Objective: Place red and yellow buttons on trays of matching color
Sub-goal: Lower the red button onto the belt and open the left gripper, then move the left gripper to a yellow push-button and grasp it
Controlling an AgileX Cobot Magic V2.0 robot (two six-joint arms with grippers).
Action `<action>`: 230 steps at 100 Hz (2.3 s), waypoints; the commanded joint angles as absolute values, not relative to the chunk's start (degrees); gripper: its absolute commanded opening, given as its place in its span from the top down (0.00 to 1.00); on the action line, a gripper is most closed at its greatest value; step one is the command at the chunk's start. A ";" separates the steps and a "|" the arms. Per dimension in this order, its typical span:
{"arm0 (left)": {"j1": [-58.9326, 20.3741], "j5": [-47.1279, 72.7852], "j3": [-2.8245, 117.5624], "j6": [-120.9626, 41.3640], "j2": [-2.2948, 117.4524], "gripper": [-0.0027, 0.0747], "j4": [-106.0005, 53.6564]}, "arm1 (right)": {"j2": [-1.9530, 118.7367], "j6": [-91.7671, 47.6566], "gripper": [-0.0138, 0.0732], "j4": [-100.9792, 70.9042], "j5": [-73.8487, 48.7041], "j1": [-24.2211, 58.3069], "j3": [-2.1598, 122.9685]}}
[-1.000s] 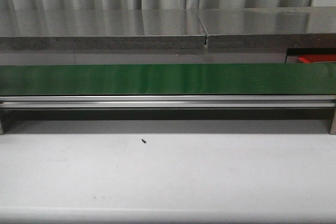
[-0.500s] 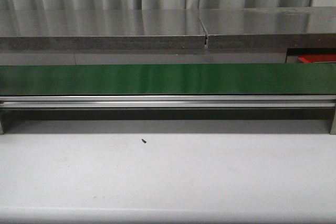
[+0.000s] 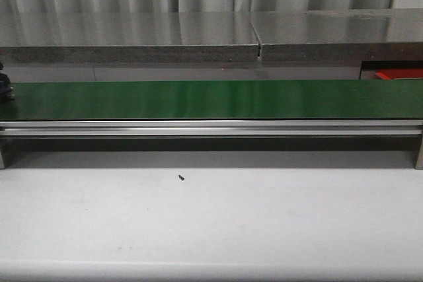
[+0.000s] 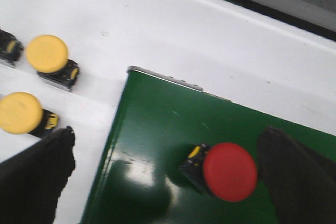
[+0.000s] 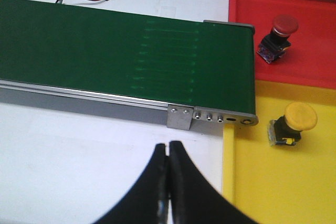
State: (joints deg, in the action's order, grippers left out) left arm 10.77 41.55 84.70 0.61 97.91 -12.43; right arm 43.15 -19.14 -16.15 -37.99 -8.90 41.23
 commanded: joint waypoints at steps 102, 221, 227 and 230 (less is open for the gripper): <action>33.72 36.55 87.02 -6.41 111.58 0.10 -10.40 | 42.80 -19.65 0.98 -17.15 -34.52 -8.89 42.70; 33.72 32.38 88.00 -6.54 110.13 0.93 -13.83 | 42.80 -19.65 0.98 -17.15 -34.52 -8.89 42.70; 33.37 32.50 88.00 -6.54 108.16 0.95 -14.08 | 42.80 -19.65 0.98 -17.15 -34.52 -8.89 42.70; 33.09 32.81 88.00 -6.54 107.09 0.96 -14.08 | 42.80 -19.65 0.98 -17.15 -34.52 -8.89 42.70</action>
